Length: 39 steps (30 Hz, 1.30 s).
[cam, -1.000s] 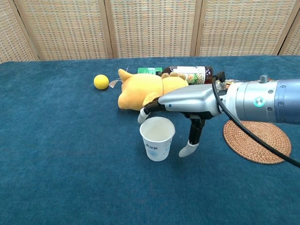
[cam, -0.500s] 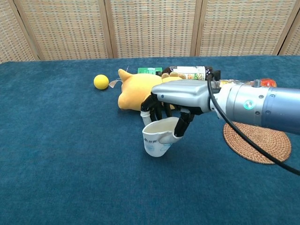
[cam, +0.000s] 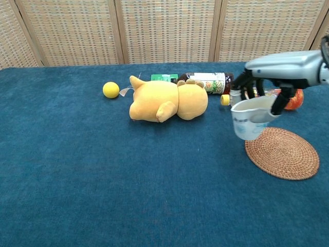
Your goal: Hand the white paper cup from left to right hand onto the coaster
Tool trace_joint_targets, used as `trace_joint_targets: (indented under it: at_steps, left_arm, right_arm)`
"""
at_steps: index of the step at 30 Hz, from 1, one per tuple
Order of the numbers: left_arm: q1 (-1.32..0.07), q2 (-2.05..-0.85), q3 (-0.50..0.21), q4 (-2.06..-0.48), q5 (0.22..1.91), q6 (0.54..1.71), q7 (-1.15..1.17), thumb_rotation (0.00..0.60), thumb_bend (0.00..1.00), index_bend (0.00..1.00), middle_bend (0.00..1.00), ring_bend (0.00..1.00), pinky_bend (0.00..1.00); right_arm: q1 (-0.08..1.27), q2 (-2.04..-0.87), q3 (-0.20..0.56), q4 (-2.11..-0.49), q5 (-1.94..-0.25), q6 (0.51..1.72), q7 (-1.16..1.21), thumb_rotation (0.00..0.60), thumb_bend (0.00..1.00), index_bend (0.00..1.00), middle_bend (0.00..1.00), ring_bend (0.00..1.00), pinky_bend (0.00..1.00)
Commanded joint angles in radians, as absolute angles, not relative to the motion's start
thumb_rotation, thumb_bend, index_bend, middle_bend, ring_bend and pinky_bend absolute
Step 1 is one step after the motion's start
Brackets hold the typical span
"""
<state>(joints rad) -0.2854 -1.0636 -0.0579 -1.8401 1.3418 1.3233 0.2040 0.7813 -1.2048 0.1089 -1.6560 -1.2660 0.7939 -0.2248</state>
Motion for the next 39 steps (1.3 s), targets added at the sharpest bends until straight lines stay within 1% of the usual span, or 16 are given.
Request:
trace_joint_targets:
  at_steps: [1,6,17,20,21,22,24,26,28,33,34,37,39]
  left_arm:
    - [-0.284,-1.064,-0.058,-1.843,1.342,1.324,0.208,0.600,0.00,0.00,0.00,0.00,0.00]
    - [-0.286,-1.066,-0.057,-1.847,1.333,1.312,0.226,0.600,0.00,0.00,0.00,0.00,0.00]
    - [-0.289,-1.071,-0.062,-1.849,1.320,1.297,0.244,0.600,0.00,0.00,0.00,0.00,0.00]
    - [-0.290,-1.070,-0.061,-1.850,1.318,1.294,0.248,0.600,0.00,0.00,0.00,0.00,0.00]
    - [-0.290,-1.069,-0.062,-1.851,1.317,1.292,0.249,0.600,0.00,0.00,0.00,0.00,0.00]
    - [-0.290,-1.069,-0.062,-1.852,1.316,1.291,0.249,0.600,0.00,0.00,0.00,0.00,0.00]
    - [-0.290,-1.067,-0.063,-1.853,1.314,1.290,0.247,0.600,0.00,0.00,0.00,0.00,0.00]
    - [-0.290,-1.066,-0.064,-1.854,1.314,1.289,0.245,0.600,0.00,0.00,0.00,0.00,0.00]
    - [-0.289,-1.065,-0.064,-1.853,1.316,1.289,0.242,0.600,0.00,0.00,0.00,0.00,0.00]
    - [-0.287,-1.062,-0.063,-1.854,1.323,1.291,0.237,0.600,0.00,0.00,0.00,0.00,0.00]
    - [-0.286,-1.062,-0.062,-1.855,1.325,1.292,0.236,0.600,0.00,0.00,0.00,0.00,0.00]
    - [-0.282,-1.060,-0.060,-1.855,1.330,1.297,0.233,0.600,0.00,0.00,0.00,0.00,0.00]
    - [-0.277,-1.059,-0.057,-1.856,1.336,1.302,0.230,0.600,0.00,0.00,0.00,0.00,0.00]
  right_arm:
    - [0.754,-1.156,0.071,-1.689,-1.200,0.764,-0.272,0.600,0.29,0.45,0.49,0.44,0.44]
    - [0.748,-1.136,0.046,-1.699,-1.151,0.747,-0.297,0.600,0.29,0.42,0.49,0.43,0.44]
    - [0.747,-1.172,0.033,-1.635,-1.145,0.751,-0.309,0.600,0.29,0.42,0.49,0.43,0.44]
    - [0.749,-1.176,0.032,-1.630,-1.147,0.748,-0.308,0.600,0.29,0.41,0.45,0.40,0.44]
    - [0.749,-1.178,0.032,-1.627,-1.151,0.750,-0.306,0.600,0.29,0.39,0.42,0.36,0.44]
    - [0.748,-1.179,0.031,-1.625,-1.155,0.751,-0.305,0.600,0.28,0.36,0.38,0.32,0.40]
    - [0.749,-1.175,0.030,-1.629,-1.151,0.746,-0.302,0.600,0.27,0.26,0.27,0.21,0.30]
    - [0.751,-1.165,0.031,-1.644,-1.144,0.743,-0.301,0.600,0.24,0.14,0.12,0.07,0.17]
    - [0.750,-1.152,0.036,-1.667,-1.140,0.753,-0.306,0.600,0.22,0.10,0.05,0.01,0.11]
    - [0.724,-1.097,0.043,-1.759,-1.159,0.844,-0.349,0.600,0.21,0.08,0.02,0.00,0.06]
    - [0.717,-1.084,0.042,-1.778,-1.161,0.862,-0.359,0.600,0.18,0.08,0.02,0.00,0.05]
    - [0.695,-1.050,0.035,-1.827,-1.167,0.910,-0.390,0.600,0.03,0.05,0.00,0.00,0.01]
    - [0.669,-1.029,0.030,-1.863,-1.180,0.963,-0.413,0.600,0.00,0.04,0.00,0.00,0.00]
